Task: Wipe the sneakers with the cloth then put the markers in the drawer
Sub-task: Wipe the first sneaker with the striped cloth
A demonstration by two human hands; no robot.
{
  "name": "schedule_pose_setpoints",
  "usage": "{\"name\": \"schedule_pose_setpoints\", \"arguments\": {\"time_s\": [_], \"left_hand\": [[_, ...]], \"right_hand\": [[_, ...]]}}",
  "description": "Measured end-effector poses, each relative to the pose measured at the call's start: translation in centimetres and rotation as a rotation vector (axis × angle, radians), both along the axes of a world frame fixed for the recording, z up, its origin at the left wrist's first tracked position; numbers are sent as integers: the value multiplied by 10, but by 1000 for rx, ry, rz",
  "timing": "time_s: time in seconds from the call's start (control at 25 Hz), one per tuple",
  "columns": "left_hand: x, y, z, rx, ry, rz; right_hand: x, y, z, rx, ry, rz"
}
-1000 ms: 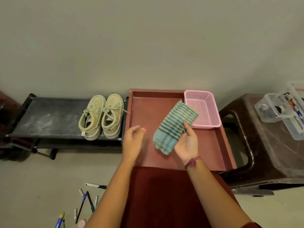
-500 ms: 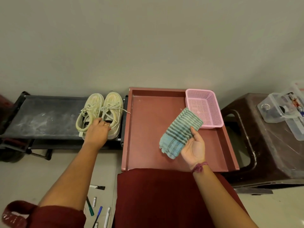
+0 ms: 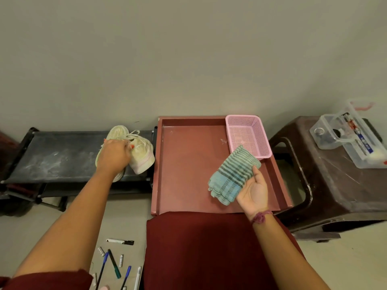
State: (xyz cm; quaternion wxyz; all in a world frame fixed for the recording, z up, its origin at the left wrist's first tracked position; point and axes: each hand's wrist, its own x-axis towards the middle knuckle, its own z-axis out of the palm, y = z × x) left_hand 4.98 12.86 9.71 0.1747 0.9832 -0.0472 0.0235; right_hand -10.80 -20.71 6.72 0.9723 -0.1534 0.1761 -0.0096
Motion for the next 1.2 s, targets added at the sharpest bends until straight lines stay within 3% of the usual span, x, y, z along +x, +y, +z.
{"name": "schedule_pose_setpoints", "arguments": {"time_s": [0.12, 0.36, 0.52, 0.68, 1.0, 1.2], "left_hand": [[-18, -11, 30, -184, 18, 34], [-62, -46, 79, -501, 63, -136], [-88, -84, 83, -813, 196, -158], [-119, -129, 83, -823, 279, -240], [-147, -180, 63, -777, 460, -233], [-148, -194, 60, -747, 474, -158]], "right_hand": [[-15, -6, 12, -34, 6, -4], [-41, -8, 39, -148, 39, 31], [-52, -9, 56, -291, 77, 40], [-60, -14, 75, -470, 76, 86], [-68, 6, 78, -1409, 216, 239], [-82, 24, 66, -1969, -7, 225]]}}
